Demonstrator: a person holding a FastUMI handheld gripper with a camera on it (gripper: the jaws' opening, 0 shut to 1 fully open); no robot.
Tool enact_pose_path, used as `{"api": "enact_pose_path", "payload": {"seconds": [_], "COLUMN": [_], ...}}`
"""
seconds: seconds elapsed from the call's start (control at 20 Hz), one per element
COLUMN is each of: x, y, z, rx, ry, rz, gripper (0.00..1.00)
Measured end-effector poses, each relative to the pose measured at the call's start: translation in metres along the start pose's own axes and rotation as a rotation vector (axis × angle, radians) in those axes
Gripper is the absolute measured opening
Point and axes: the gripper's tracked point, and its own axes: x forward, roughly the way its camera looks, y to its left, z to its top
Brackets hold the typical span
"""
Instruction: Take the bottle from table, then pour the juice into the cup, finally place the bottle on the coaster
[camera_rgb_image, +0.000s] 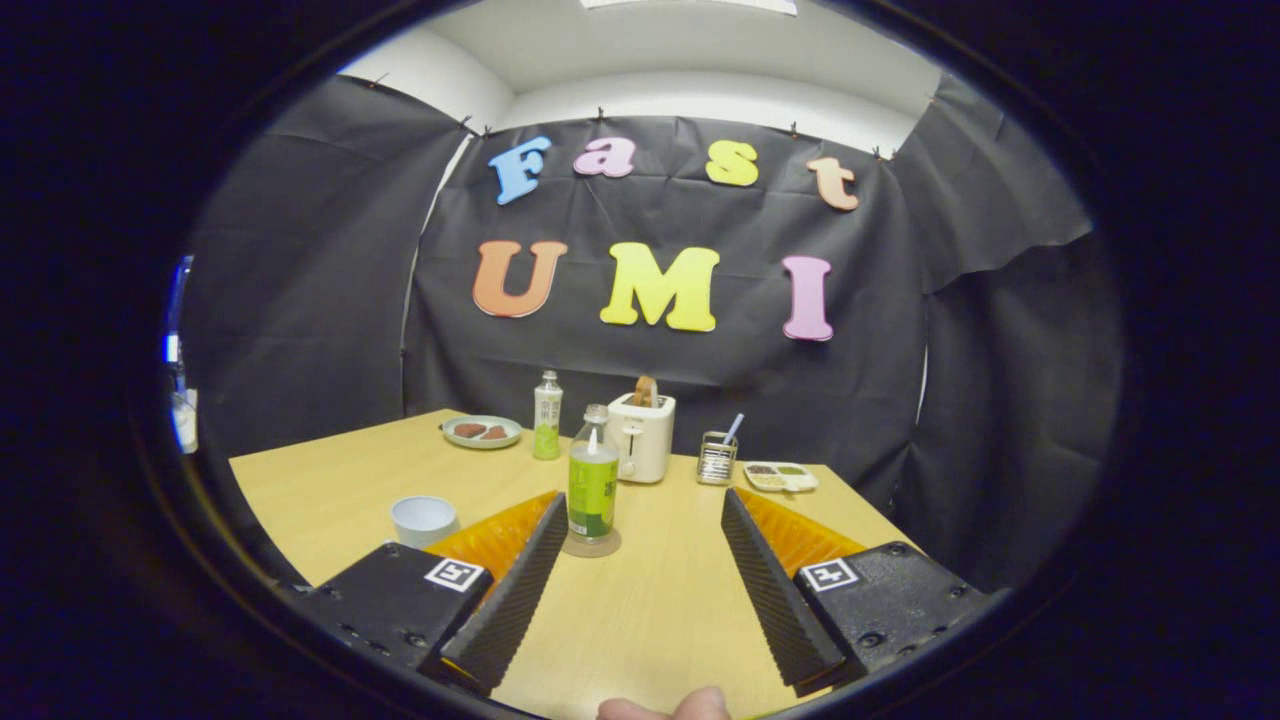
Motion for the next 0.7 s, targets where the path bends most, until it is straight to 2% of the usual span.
{"api": "enact_pose_path", "payload": {"seconds": [0.35,0.7], "x": [-0.052,-0.076], "y": [-0.003,-0.001], "z": [0.014,0.014], "rx": [-0.014,0.000], "ry": [-0.110,-0.126], "rz": [-0.024,-0.030], "gripper": [1.00,1.00]}}
